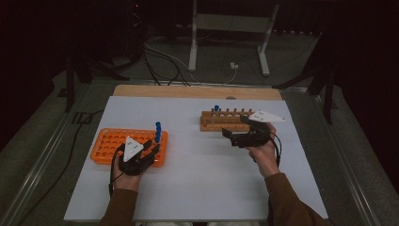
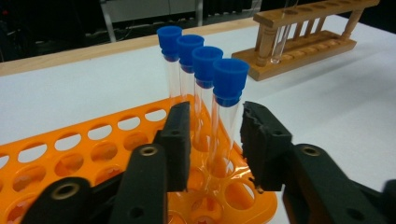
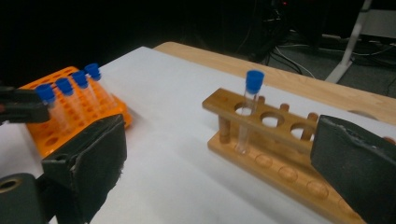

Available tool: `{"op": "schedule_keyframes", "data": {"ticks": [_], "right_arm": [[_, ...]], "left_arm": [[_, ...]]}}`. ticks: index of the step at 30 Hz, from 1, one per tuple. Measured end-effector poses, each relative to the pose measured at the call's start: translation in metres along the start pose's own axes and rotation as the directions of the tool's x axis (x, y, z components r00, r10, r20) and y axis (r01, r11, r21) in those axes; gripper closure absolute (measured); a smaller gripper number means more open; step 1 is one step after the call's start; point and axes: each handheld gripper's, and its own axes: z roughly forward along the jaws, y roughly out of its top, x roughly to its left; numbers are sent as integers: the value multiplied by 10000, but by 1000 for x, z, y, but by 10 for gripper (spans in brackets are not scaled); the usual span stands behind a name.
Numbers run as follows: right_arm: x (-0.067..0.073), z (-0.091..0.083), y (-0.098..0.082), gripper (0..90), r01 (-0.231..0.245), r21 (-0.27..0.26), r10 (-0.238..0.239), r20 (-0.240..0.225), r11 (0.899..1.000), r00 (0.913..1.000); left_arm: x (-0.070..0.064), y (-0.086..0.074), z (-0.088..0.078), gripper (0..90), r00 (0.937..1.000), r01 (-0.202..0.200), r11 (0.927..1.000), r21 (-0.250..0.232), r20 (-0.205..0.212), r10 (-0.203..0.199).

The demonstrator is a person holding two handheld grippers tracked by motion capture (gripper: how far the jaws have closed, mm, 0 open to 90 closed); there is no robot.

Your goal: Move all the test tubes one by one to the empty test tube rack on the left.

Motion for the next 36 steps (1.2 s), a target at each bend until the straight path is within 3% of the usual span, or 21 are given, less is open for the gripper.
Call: {"op": "schedule_keyframes", "data": {"ticks": [9,13,16,19,22,27,36], "right_arm": [[-3,25,15,39,163,266,-169,242,9995,9996],[-6,35,19,51,126,345,-140,387,9993,9992],[-10,42,20,55,29,339,-44,430,9994,9991],[-13,48,18,55,-87,426,65,521,9991,9986],[-16,55,16,55,-91,569,55,635,9983,9980],[-19,64,15,55,-129,698,82,672,9975,9977],[-21,79,16,82,-189,846,110,936,9962,9956]], "left_arm": [[2,1,-5,502,9995,160,9996,-217,264,-155],[4,2,-7,387,9988,400,9987,-322,310,-390],[5,1,-8,280,9988,481,9983,-327,85,-479],[7,2,-9,192,9966,825,9959,-372,101,-821],[9,2,-11,150,9941,1083,9932,-431,107,-1079],[9,3,-12,23,9929,1190,9923,-356,38,-1190],[7,3,-13,7,9921,1239,9917,-331,252,-1231]]}}
